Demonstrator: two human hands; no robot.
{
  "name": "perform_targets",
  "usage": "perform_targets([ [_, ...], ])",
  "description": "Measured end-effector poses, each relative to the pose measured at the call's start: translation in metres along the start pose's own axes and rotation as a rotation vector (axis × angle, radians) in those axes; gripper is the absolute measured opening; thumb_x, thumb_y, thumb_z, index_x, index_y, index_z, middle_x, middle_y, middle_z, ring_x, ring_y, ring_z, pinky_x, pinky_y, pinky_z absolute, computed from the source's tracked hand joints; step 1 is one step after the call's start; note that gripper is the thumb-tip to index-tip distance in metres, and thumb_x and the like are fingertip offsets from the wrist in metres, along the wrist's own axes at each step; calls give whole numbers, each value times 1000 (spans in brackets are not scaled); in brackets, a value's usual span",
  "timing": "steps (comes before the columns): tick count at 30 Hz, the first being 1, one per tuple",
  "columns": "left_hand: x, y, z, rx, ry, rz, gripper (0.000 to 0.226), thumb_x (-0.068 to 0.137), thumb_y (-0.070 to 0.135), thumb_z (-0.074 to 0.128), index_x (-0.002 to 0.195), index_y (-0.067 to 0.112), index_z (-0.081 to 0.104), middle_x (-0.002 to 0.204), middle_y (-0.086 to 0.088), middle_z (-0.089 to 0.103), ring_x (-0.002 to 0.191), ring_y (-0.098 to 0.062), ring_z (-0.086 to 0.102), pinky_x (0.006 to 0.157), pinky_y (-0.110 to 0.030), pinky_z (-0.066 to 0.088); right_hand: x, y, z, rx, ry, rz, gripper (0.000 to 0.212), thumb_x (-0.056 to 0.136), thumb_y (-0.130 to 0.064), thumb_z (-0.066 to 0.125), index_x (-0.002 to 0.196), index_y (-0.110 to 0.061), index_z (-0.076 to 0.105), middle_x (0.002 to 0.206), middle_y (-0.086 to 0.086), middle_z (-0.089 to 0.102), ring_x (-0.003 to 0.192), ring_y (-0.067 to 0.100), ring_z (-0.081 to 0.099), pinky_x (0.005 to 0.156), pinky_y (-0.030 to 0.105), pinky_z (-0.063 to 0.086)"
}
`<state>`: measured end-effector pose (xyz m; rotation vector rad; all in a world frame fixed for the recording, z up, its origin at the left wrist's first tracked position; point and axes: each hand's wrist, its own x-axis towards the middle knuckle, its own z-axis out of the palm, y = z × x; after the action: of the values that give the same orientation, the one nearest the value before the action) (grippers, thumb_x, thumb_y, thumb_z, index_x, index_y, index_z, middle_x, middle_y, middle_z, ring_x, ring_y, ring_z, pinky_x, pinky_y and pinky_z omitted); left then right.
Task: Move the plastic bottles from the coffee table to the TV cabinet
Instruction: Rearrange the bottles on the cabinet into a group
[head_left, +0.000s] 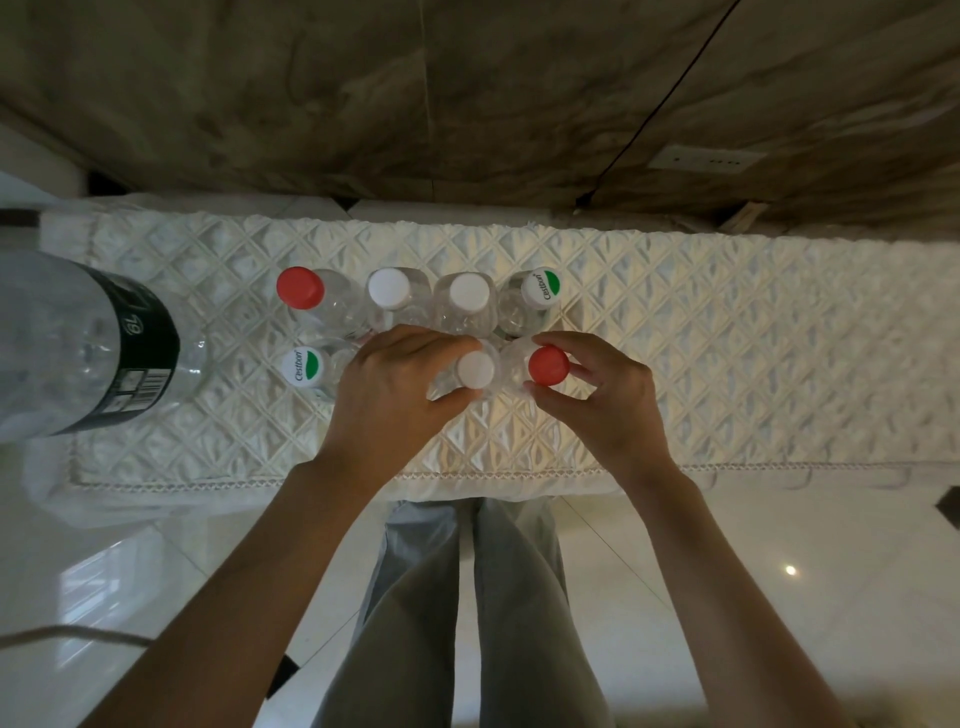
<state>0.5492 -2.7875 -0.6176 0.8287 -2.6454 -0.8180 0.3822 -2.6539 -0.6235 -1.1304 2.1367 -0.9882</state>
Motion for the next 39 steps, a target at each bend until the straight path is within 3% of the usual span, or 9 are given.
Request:
perform_targets([
  [5, -1, -1, 1, 43, 11, 23, 40, 74, 44, 66, 100, 13, 70, 93, -1, 71, 87, -21, 66, 75, -34, 53, -1, -3, 0, -68, 10, -1, 46, 73, -27, 80, 116, -24, 63, 109, -11, 66, 101, 6, 62, 85, 30, 54],
  [11, -7, -4, -9, 60, 46, 56, 42, 74, 37, 73, 104, 8, 69, 100, -5, 70, 93, -23, 64, 81, -35, 52, -4, -19, -1, -218, 30, -90, 50, 74, -34, 75, 119, -19, 61, 116, -2, 65, 106, 13, 61, 89, 16, 43],
  [14, -17, -10, -18, 72, 54, 42, 46, 69, 27, 82, 108, 6, 68, 104, -7, 69, 98, -26, 63, 85, -38, 52, -6, -30, 3, -262, 37, -138, 46, 77, -35, 72, 118, -18, 62, 113, -1, 66, 93, 8, 61, 85, 6, 40],
  [18, -32, -24, -29, 111, 72, 14, 45, 69, 24, 82, 108, 7, 68, 106, -6, 69, 100, -26, 61, 89, -37, 48, -5, -42, 15, -240, 10, -188, 44, 81, -41, 63, 117, -16, 63, 114, 0, 66, 99, 13, 62, 85, 28, 53],
  [21, -39, -35, -37, 168, 80, 22, 40, 75, 30, 71, 108, 7, 68, 106, -7, 69, 100, -27, 61, 92, -41, 45, -5, -42, 24, -290, 17, -251, 40, 81, -37, 64, 115, -15, 64, 113, 1, 67, 108, 17, 60, 97, 44, 47],
  [24, -43, -45, -43, 172, 85, -3, 42, 75, 33, 69, 110, 8, 68, 104, -7, 69, 100, -26, 60, 91, -44, 46, -2, -40, 32, -371, 20, -282, 40, 78, -33, 71, 115, -17, 64, 111, 0, 68, 111, 19, 60, 106, 49, 38],
  [29, -41, -53, -41, 115, 85, -14, 45, 74, 37, 69, 111, 11, 68, 102, -5, 70, 101, -22, 58, 89, -39, 46, 3, -39, 41, -487, 0, -267, 42, 75, -30, 75, 113, -17, 65, 108, 1, 70, 104, 18, 64, 108, 44, 35],
  [35, -33, -47, -35, 57, 92, 15, 40, 78, 42, 62, 105, 14, 71, 97, -1, 71, 98, -22, 61, 84, -38, 50, 8, -45, 44, -498, 49, -229, 29, 73, -28, 74, 100, -16, 69, 94, -1, 74, 85, 16, 69, 101, 30, 34],
  [39, -31, -47, -33, 51, 78, 3, 40, 78, 41, 62, 105, 14, 71, 98, -1, 71, 98, -22, 62, 83, -39, 51, 7, -46, 40, -471, 72, -223, 29, 71, -29, 74, 96, -16, 69, 92, -1, 74, 82, 17, 68, 95, 32, 42],
])
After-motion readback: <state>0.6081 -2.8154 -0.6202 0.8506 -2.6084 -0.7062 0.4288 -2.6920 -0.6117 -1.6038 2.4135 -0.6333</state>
